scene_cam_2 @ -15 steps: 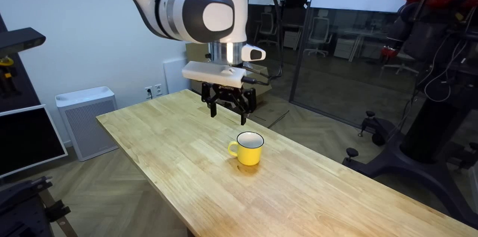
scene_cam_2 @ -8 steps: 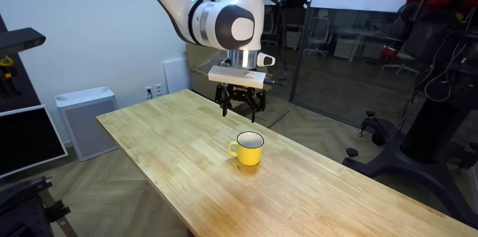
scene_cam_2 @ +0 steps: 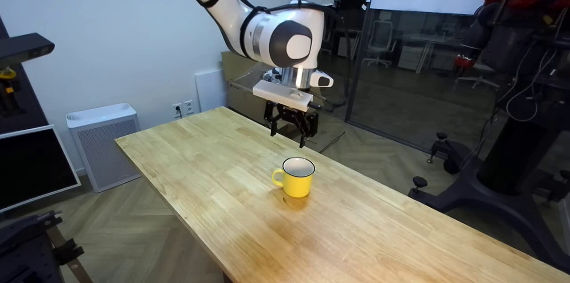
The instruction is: Move yellow cup forward
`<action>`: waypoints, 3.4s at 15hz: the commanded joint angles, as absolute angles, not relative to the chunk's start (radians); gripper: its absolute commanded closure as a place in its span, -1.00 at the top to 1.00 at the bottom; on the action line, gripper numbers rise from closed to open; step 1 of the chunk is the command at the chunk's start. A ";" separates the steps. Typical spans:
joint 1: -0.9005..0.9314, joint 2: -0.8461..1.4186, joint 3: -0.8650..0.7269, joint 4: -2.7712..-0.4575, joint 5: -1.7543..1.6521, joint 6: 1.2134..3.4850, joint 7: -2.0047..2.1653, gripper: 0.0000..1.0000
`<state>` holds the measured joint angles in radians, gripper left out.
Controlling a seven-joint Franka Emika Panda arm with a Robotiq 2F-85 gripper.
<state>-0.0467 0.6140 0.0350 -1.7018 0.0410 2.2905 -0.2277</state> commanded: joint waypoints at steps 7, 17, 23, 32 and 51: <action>-0.016 0.678 0.021 -1.673 -0.015 2.361 -0.181 1.00; -0.025 0.768 0.031 -1.648 -0.010 2.413 -0.195 1.00; -0.019 0.827 0.027 -1.589 -0.028 2.401 -0.206 1.00; -0.018 0.875 0.031 -1.535 -0.048 2.395 -0.220 -0.35; 0.003 0.833 0.030 -1.584 -0.079 2.341 -0.237 -0.95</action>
<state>-0.0163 0.8611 0.0478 -1.5519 -0.0611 2.3481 -0.3017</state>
